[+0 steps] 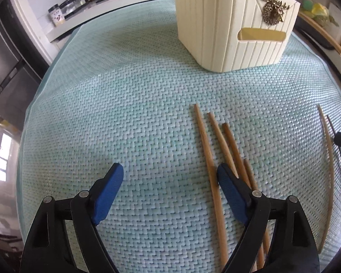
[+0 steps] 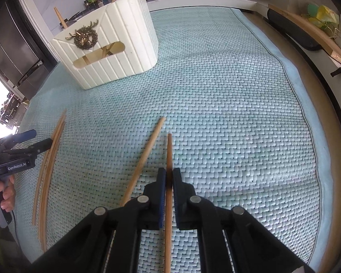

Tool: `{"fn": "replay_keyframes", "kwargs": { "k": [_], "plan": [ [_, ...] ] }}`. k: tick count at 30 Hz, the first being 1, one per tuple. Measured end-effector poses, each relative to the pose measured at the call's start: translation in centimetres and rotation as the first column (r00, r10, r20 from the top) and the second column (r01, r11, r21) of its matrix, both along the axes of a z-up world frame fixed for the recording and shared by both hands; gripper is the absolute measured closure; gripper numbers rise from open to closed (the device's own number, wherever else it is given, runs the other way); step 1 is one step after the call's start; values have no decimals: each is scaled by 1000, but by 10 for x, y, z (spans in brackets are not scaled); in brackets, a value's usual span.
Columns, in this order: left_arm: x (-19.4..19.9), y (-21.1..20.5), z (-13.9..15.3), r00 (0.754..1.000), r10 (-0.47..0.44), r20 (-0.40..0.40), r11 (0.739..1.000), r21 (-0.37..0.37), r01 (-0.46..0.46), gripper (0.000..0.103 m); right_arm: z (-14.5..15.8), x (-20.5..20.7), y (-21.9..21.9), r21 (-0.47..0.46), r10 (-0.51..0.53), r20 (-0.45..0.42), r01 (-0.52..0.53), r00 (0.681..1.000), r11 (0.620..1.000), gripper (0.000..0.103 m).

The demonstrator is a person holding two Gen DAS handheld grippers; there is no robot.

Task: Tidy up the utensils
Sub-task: 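Grasp a chopstick pair with the right tool while the left tool grasps one chopstick, then lift the chopsticks and carry both tools over the cream box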

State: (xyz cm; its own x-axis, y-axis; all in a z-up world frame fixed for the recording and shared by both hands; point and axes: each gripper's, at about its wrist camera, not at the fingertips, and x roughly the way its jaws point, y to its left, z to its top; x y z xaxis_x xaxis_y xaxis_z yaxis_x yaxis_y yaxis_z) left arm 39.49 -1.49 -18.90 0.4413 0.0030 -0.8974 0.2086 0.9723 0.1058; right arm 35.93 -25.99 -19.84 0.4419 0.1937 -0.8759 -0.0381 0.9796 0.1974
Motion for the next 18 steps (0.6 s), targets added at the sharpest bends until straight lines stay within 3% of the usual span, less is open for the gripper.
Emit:
{"fn": "replay_keyframes", "kwargs": {
  "k": [6,8,11,13,14,15,18],
  "plan": [
    [6,5,1,1000,0,-11,1000,-2,0,17,-1,-6,-17,23,17,-28,-16,999,1000,97],
    [19,0,0,1000,-15,-18,1000,-5,15,19,-1,9,-21,0,45,-50,-45,998,999,96],
    [29,-9,2,998,-44,-38,998,-49,42,43,0,23,-19,-8,75,-89,-76,993,997,97],
    [31,-15,5,997,-69,-46,996,-63,66,78,1,29,-17,-25,102,-100,-105,990,994,97],
    [32,-18,6,995,-82,-52,995,-54,79,90,2,31,-17,-21,108,-105,-111,989,994,97],
    [34,-19,6,994,-91,-58,995,-47,88,96,3,31,-19,-14,110,-106,-112,988,994,97],
    [31,-14,15,993,-103,-49,992,-83,99,99,14,27,-34,27,68,-75,-66,995,997,97]
  ]
}}
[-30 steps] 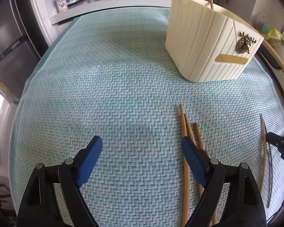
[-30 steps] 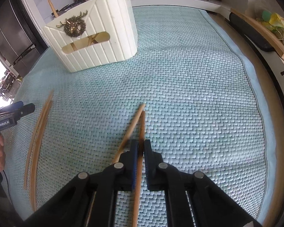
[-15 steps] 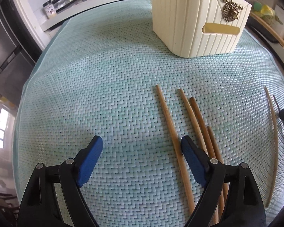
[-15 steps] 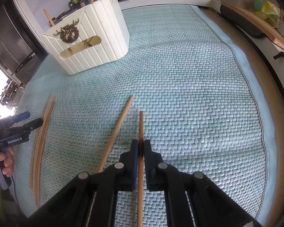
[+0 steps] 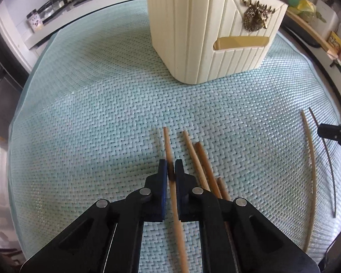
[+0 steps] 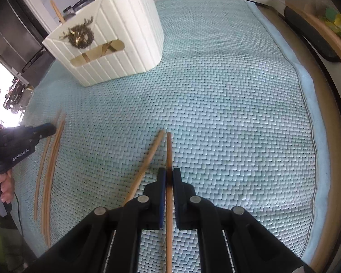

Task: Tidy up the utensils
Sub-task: 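Lift the chopsticks and carry both tools over the cream box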

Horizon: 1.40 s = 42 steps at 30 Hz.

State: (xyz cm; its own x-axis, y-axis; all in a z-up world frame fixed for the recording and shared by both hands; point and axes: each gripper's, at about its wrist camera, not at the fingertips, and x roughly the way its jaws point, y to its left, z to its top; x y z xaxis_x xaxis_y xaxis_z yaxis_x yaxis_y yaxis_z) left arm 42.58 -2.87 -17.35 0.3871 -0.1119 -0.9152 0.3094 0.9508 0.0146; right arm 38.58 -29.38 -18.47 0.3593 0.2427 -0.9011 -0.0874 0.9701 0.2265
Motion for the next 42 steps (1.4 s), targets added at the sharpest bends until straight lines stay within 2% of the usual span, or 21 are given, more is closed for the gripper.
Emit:
{"fn": "replay_keyframes", "kwargs": {
  "k": [4,8,11,16,18,26,35,42],
  "plan": [
    [-15,23,38,998,25,55,990,-139,-17,99,42,-21,-26,122,-63,117,49,991,991,97],
    [-32,46,83,991,48,128,968,-250,-15,99,87,-54,-37,167,-77,248,36,966,985,97],
    [-45,52,115,982,64,180,952,-306,-6,99,124,-84,-29,169,-76,346,17,935,985,97],
    [-72,58,153,964,91,250,935,-355,4,99,170,-109,0,170,-79,458,0,886,985,97],
    [-74,64,165,956,102,276,929,-370,7,99,180,-99,18,160,-80,502,-2,861,987,97],
    [-70,66,206,937,128,325,907,-420,21,99,219,-94,24,159,-95,638,-11,764,987,97],
    [-39,51,259,912,126,391,893,-444,68,99,242,-38,34,196,-123,713,-28,690,980,97],
    [2,32,290,877,139,460,902,-425,80,99,266,14,52,178,-123,792,-33,598,983,97]
  ]
}}
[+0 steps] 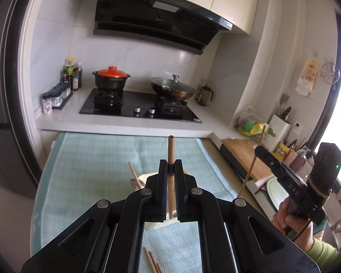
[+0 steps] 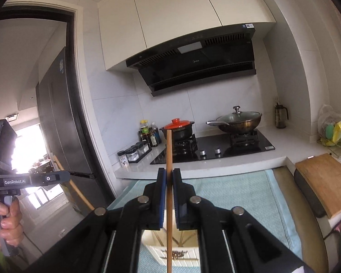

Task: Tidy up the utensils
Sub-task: 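Lift the chopsticks and carry both tools over the cream box, then open the left tool into the box while the right tool releases its chopsticks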

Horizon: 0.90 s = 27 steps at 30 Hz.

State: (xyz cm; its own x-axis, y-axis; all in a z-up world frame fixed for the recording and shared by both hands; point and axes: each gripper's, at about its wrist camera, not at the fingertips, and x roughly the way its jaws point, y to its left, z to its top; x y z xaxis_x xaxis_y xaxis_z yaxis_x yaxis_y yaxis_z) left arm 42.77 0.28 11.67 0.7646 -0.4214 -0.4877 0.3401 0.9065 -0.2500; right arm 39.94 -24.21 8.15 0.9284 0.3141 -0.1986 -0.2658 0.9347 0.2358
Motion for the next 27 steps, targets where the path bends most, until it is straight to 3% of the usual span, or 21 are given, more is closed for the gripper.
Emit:
{"fn": "replay_keyframes", "kwargs": {
  "k": [4,10,22,27],
  "plan": [
    [27,-10,-2,1000,19,8,1000,17,-20,99,9,31,7,-18,-20,51,21,999,1000,97],
    [62,-26,-32,999,33,-30,998,57,-32,99,-2,77,11,-35,-35,63,37,997,999,97],
    [97,-53,-96,992,31,-124,992,124,-15,99,-73,124,9,-74,16,-70,-21,997,997,97],
    [104,-63,-115,981,44,-187,984,177,-10,98,-100,132,15,-94,43,-197,-62,979,994,96]
  ]
}}
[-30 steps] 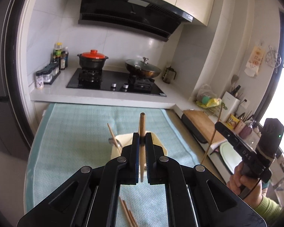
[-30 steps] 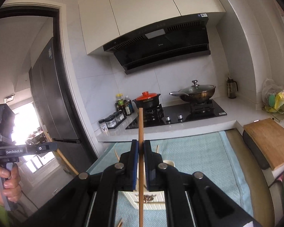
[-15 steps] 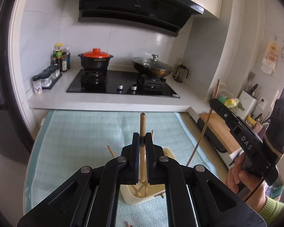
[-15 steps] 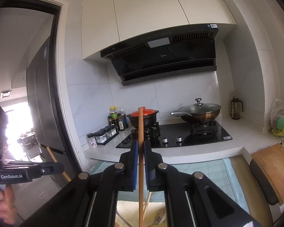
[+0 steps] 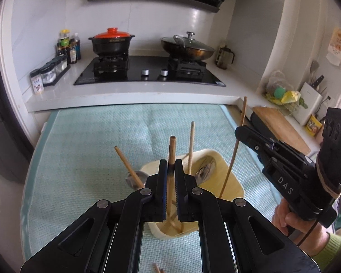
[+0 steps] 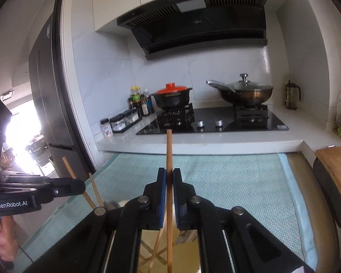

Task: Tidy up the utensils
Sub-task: 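Open the left tool into the box while the right tool releases its chopsticks, then withdraw both tools from the box back over the remaining chopsticks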

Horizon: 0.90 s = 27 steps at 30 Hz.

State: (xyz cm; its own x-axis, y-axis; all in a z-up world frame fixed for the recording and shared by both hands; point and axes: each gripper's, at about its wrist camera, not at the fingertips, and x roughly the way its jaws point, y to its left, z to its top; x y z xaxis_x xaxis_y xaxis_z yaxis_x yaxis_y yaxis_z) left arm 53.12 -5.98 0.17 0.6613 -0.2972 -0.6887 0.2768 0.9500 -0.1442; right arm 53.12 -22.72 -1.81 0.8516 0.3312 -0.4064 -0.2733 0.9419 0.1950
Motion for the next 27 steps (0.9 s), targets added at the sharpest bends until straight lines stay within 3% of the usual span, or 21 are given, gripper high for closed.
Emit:
{"fn": "replay_keyframes", "kwargs": {
  "k": [2,3,4,5,6,10,13,15,17,20,22,27],
  "plan": [
    [4,-2,-4,999,19,-31,999,29,-18,88,-6,3,2,-4,10,-68,-11,998,1000,94],
    [5,-1,-4,999,26,-45,999,39,-25,69,-7,5,3,-11,9,-102,-10,995,1000,90],
    [2,0,-2,999,35,-42,999,44,-33,48,-6,5,3,-14,7,-127,-8,992,1000,76],
    [-4,3,3,999,45,-19,998,45,-44,41,-3,3,1,-12,6,-144,-8,990,1000,55],
    [-11,6,10,998,55,11,997,50,-55,30,2,-1,0,-9,4,-150,-6,989,1000,49],
    [-53,22,41,987,94,130,991,85,-105,3,30,-30,-1,-31,15,-153,-20,988,999,45],
    [-96,33,54,964,132,230,971,164,-173,0,47,-69,-3,-61,25,-137,-34,990,998,35],
    [-124,41,51,958,149,245,957,210,-202,0,56,-102,-3,-87,31,-94,-40,995,995,31],
    [-157,51,41,954,157,255,948,232,-218,0,58,-136,-3,-104,28,-53,-33,998,994,22],
    [-207,56,17,939,180,292,928,267,-261,0,44,-178,-4,-79,43,-67,-48,997,996,18],
    [-231,60,-2,948,182,260,934,255,-250,0,26,-200,-7,-28,68,-105,-71,992,997,18],
    [-280,62,-59,967,222,124,957,160,-241,1,-32,-256,-10,35,-21,-160,27,987,999,13]
  ]
}}
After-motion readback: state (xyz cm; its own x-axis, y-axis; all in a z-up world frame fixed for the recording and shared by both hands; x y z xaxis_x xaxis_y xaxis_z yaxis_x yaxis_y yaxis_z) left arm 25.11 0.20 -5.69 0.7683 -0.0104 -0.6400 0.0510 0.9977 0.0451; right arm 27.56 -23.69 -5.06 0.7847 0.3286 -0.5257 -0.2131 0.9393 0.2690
